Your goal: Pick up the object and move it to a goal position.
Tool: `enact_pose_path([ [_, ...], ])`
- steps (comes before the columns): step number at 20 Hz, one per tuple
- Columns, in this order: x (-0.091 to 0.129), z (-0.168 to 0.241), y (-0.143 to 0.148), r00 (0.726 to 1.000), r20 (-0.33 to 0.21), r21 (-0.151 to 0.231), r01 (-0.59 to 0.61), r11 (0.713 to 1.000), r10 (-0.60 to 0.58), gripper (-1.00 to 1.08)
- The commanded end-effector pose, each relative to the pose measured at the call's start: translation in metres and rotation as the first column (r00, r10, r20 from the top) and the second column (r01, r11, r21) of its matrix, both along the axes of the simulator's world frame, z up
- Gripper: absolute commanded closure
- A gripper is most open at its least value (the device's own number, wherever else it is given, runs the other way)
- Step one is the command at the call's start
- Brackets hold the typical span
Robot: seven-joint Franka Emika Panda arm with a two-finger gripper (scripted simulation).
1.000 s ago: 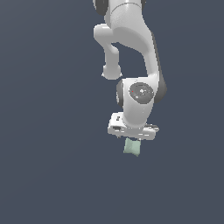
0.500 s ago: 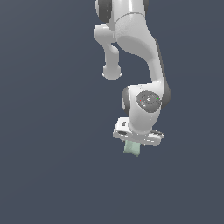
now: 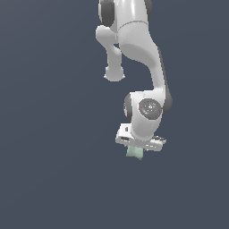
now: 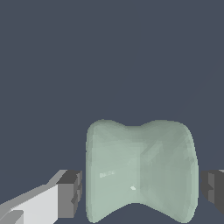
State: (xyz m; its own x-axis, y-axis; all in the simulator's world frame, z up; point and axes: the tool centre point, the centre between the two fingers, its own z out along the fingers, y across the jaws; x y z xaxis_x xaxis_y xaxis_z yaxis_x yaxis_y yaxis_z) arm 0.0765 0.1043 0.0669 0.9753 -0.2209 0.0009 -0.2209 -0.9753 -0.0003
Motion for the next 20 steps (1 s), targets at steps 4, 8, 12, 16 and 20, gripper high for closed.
enact_pose_path([
  [4, -0.001, -0.026, 0.0, 1.0, -0.001, 0.0, 0.002, 1.0, -0.002, -0.92],
  [8, 0.0, -0.028, 0.0, 1.0, -0.001, 0.0, 0.002, 1.0, -0.002, -0.92],
  [12, 0.001, -0.028, 0.001, 1.0, -0.001, 0.0, 0.002, 1.0, -0.002, 1.08],
  [16, 0.001, -0.028, 0.001, 1.0, -0.001, 0.0, 0.002, 1.0, -0.002, 1.08],
  [20, 0.001, -0.028, 0.0, 1.0, -0.001, 0.0, 0.002, 1.0, -0.002, 1.08],
])
